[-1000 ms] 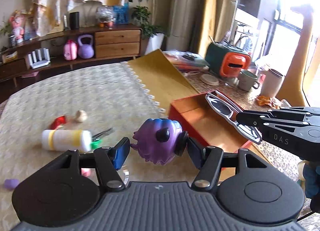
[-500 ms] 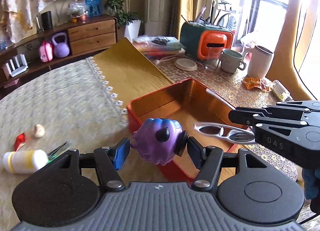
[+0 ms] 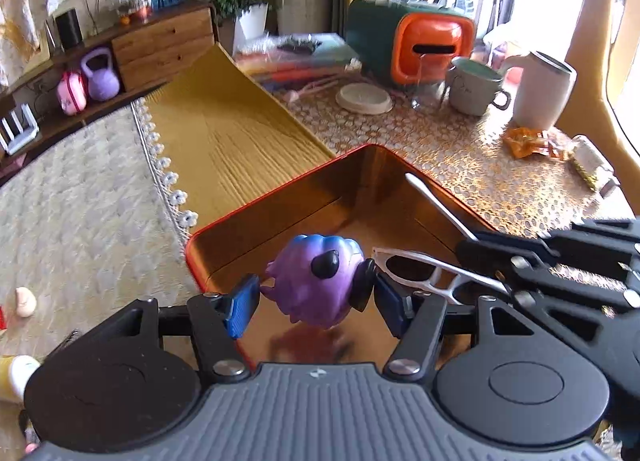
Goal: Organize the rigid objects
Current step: 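Carry the purple toy into the red tin while the right tool carries the sunglasses there, then open the left tool releasing the toy while the right tool releases the sunglasses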
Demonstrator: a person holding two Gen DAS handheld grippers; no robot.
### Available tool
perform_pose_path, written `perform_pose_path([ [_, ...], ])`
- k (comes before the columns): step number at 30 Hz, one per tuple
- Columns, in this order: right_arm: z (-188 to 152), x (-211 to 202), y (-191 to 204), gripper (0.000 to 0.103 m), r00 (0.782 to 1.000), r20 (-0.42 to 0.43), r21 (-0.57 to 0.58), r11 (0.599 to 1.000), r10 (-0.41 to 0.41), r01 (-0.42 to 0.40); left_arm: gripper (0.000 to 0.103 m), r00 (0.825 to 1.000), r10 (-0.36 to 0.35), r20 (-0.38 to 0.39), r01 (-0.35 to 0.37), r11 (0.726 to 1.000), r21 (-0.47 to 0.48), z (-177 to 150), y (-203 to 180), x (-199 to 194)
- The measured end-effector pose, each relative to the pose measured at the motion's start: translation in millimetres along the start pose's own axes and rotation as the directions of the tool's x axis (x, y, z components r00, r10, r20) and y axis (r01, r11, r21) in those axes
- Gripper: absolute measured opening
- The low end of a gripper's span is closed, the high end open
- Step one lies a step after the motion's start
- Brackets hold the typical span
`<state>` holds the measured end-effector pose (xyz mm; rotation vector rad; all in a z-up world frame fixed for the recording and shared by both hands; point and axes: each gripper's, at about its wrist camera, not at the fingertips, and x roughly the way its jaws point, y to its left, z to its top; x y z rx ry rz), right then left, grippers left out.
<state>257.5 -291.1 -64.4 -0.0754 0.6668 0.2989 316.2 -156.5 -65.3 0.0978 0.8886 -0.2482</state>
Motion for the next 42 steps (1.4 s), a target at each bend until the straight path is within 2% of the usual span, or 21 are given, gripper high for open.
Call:
perform_pose_path([
  [8,-6,8,0,0.006,0.998,-0.052,-0.047,0.998,0.028,-0.03,0.061,0.997,-0.009,-0.079,0.006,0.999,-0.036,11,4,34],
  [9,-7,9,1,0.006,0.998,-0.055,-0.051,0.998,0.026,-0.029,0.058,0.997,-0.003,-0.078,0.001,0.999,-0.034,11,3,36],
  [14,-11,12,-1,0.007,0.997,-0.07,-0.051,0.998,0.027,-0.031,0.058,0.997,-0.002,-0.081,-0.001,0.999,-0.035,16,2,39],
  [19,-12,7,-1,0.02,0.997,-0.069,-0.039,0.998,0.045,-0.048,0.058,0.995,-0.007,-0.102,0.003,0.999,-0.034,12,2,41],
  [22,-12,3,0,0.032,0.997,-0.061,-0.036,0.998,0.044,-0.047,0.058,0.995,-0.003,-0.095,0.0,1.0,-0.03,11,0,38],
  [25,-12,-1,0,0.038,0.998,-0.053,-0.028,0.999,0.044,-0.046,0.06,0.997,0.013,-0.079,-0.014,1.0,-0.016,12,-3,30],
  [28,-12,-5,1,0.041,0.998,-0.05,-0.031,0.999,0.038,-0.04,0.07,0.998,0.001,-0.062,-0.001,1.0,-0.005,13,-6,21],
  [35,-12,-21,4,0.047,0.999,-0.038,-0.037,0.999,0.032,-0.034,0.071,0.999,-0.041,-0.031,0.04,0.999,-0.018,9,-7,-4],
  [37,-12,-26,4,0.053,0.999,-0.032,-0.029,0.999,0.034,-0.035,0.076,0.999,-0.047,-0.02,0.046,0.999,-0.021,8,-7,-12],
  [39,-12,-30,4,0.054,0.999,-0.029,-0.023,0.999,0.035,-0.035,0.079,0.999,-0.053,-0.004,0.053,0.998,-0.026,5,-5,-20],
  [42,-12,-35,7,0.056,0.999,-0.027,-0.021,0.999,0.035,-0.036,0.079,0.998,-0.068,0.009,0.068,0.997,-0.035,2,-2,-31],
])
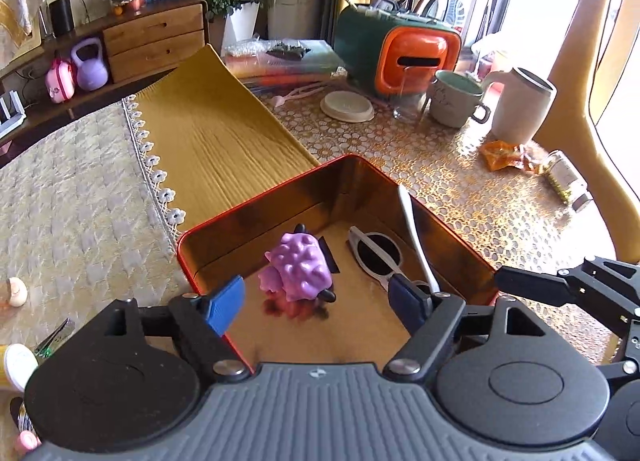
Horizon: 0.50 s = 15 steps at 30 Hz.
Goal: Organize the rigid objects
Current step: 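Open the left tool releasing the toy while the right tool releases the sunglasses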
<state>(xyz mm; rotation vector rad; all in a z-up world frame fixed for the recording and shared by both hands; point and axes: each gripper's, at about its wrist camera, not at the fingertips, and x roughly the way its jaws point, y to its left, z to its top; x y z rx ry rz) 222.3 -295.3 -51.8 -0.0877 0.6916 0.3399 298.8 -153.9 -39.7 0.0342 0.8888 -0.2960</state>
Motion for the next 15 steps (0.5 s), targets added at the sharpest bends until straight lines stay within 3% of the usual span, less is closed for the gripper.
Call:
perform_pose_path([
  [15,5,-44,31,0.079,0.997,0.045,-0.024,0.998,0.057,-0.056,0.085,0.992,-0.047,0.114,0.049,0.999,-0.009,-30,21,-76],
])
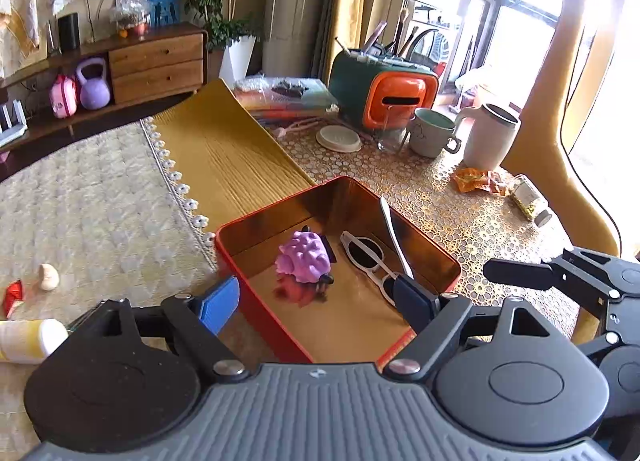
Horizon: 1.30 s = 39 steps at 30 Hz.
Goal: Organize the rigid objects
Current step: 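Open the left tool releasing the toy while the right tool releases the sunglasses, then grasp the pink ridged soap dish with the left tool while the right tool grasps the silver compact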
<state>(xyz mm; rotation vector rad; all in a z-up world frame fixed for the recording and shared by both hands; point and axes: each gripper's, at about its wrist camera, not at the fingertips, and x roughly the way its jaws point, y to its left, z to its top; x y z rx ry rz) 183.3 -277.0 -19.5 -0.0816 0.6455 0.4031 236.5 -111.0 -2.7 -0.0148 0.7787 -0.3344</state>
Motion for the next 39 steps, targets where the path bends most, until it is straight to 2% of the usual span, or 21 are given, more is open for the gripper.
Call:
perform_pose_path([
  [7,3,-14,21,0.092,1.0,0.01,-0.014,1.0,0.026,-0.026,0.085,0.998,0.023,0.061,-0.024,1.0,0.012,-17,12,-40],
  [12,5,-18,38,0.094,0.999,0.011,-0.025,0.998,0.051,-0.05,0.085,0.993,0.064,0.094,-0.066,0.998,0.014,-34,27,-66],
  [16,5,-18,53,0.096,0.997,0.01,-0.035,0.996,0.079,-0.079,0.096,0.987,0.1,0.122,-0.1,0.995,-0.008,-49,42,-86],
  [18,5,-18,61,0.096,0.995,0.007,-0.038,0.995,0.095,-0.094,0.097,0.985,0.111,0.133,-0.109,0.994,-0.019,-55,49,-95],
  [22,3,-15,77,0.096,0.992,0.001,-0.061,0.99,0.128,-0.128,0.097,0.981,0.135,0.139,-0.128,0.99,-0.058,-70,67,-109],
  [25,1,-14,90,0.096,0.989,-0.003,-0.087,0.985,0.147,-0.147,0.103,0.979,0.154,0.135,-0.142,0.985,-0.095,-81,81,-118],
  [32,-1,-3,112,0.096,0.984,-0.012,-0.116,0.977,0.179,-0.179,0.103,0.966,0.225,0.13,-0.203,0.966,-0.16,-107,113,-130],
  [37,-6,6,127,0.097,0.981,-0.031,-0.119,0.974,0.191,-0.193,0.103,0.955,0.276,0.109,-0.256,0.952,-0.17,-130,137,-133],
  [39,-6,12,132,0.097,0.979,-0.037,-0.118,0.972,0.2,-0.203,0.103,0.958,0.273,0.089,-0.253,0.95,-0.182,-139,147,-133],
])
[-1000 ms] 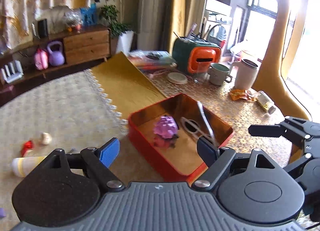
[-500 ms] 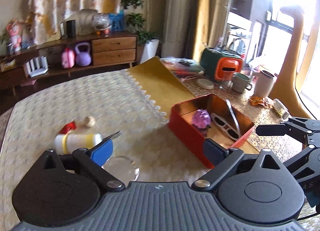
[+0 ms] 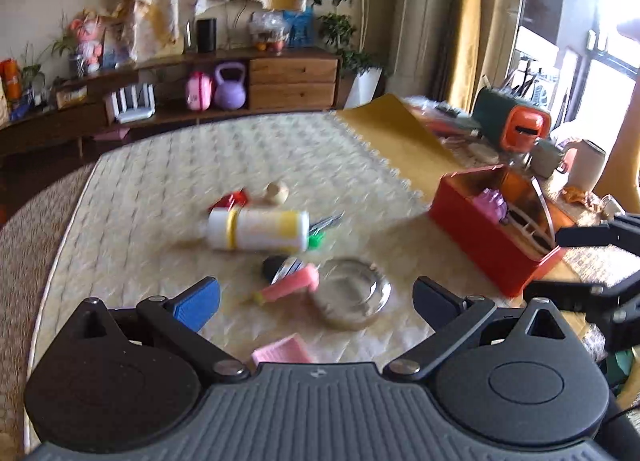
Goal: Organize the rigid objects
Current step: 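Grasp the pink ridged soap dish with the left tool while the right tool grasps the silver compact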
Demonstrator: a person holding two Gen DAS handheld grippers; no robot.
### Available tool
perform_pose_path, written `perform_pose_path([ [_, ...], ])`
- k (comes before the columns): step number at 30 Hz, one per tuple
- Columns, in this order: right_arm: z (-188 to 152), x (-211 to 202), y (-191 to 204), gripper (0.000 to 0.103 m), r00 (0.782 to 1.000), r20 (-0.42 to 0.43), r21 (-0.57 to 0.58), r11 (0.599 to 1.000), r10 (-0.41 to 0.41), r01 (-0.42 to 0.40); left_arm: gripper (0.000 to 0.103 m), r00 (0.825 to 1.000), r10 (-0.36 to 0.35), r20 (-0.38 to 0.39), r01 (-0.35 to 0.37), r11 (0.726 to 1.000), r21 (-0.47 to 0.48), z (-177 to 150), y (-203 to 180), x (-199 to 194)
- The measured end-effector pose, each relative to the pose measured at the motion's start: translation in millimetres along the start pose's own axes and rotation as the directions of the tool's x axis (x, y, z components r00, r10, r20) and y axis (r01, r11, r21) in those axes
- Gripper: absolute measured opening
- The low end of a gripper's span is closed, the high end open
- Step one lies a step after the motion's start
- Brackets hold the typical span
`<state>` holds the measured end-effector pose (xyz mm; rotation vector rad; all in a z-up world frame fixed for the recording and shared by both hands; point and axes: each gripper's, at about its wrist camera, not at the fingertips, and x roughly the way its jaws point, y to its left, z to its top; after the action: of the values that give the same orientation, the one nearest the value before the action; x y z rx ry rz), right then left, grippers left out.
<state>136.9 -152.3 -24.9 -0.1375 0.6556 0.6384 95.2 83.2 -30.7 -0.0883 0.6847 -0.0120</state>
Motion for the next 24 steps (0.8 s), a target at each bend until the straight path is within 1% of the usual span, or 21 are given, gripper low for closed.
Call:
perform_pose_path([
  [2,1,8,4,0.097,1.0,-0.004,0.002,1.0,0.013,-0.013,0.103,1.0,-0.019,-0.012,0.019,1.0,-0.013,-6,7,2],
  [5,3,21,13,0.097,1.0,-0.012,-0.025,1.0,0.003,-0.003,0.103,0.999,-0.016,-0.032,0.015,0.999,-0.036,-17,16,7],
  [10,6,44,24,0.097,0.999,-0.031,-0.05,0.999,0.014,-0.016,0.103,0.999,0.023,-0.028,-0.024,1.0,-0.017,-30,16,16],
  [13,7,58,29,0.097,0.998,-0.056,-0.068,0.997,0.022,-0.026,0.103,0.999,0.026,-0.031,-0.026,1.0,0.0,-36,12,22],
  [15,8,68,31,0.097,0.997,-0.073,-0.075,0.997,0.024,-0.03,0.103,0.998,0.051,-0.029,-0.051,0.999,0.017,-39,9,26],
  [19,10,88,30,0.097,0.993,-0.114,-0.054,0.998,0.037,-0.043,0.103,0.997,0.061,-0.044,-0.061,0.998,0.003,-46,7,36],
  [24,15,111,31,0.097,0.987,-0.153,-0.041,0.998,0.042,-0.049,0.103,0.993,0.084,-0.082,-0.086,0.996,-0.02,-53,6,53],
])
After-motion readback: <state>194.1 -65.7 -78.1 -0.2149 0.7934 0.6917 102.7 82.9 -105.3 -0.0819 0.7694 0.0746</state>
